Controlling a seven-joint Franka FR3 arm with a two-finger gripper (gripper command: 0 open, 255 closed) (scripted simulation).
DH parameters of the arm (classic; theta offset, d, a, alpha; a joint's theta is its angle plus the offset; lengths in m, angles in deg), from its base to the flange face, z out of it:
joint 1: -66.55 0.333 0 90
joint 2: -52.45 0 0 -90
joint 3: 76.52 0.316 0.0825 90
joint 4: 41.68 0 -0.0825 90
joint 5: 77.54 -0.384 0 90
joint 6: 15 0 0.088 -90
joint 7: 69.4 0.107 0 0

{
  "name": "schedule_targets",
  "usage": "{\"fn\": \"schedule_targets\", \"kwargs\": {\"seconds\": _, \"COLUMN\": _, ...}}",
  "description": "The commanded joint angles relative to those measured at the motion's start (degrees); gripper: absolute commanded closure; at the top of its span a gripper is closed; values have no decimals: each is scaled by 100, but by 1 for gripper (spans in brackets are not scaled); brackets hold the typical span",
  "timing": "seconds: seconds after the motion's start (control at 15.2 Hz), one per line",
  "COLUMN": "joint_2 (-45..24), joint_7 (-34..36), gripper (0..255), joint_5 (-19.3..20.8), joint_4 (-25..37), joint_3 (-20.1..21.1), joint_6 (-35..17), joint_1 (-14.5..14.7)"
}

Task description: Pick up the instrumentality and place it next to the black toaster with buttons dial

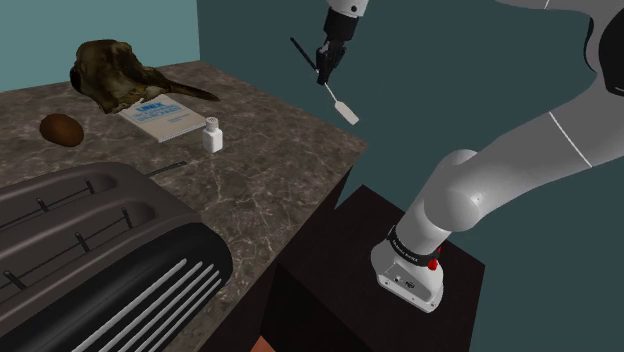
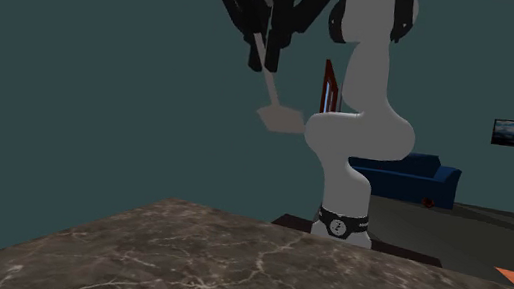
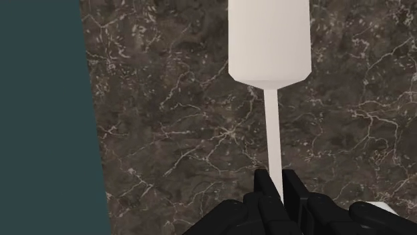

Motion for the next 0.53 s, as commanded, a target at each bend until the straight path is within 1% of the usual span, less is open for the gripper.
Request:
{"fn": "schedule_targets", "kwargs": {"seconds": 0.0, "joint_2": -15, "joint_7": 11, "gripper": 255, "joint_5": -9, "joint_4": 180, "joint_3": 14, "joint_6": 168, "joint_1": 8}}
{"fn": "schedule_targets", "kwargs": {"seconds": 0.46, "joint_2": -68, "joint_7": 8, "gripper": 255, "joint_5": -25, "joint_4": 765, "joint_3": 30, "joint_6": 701, "joint_1": 19}}
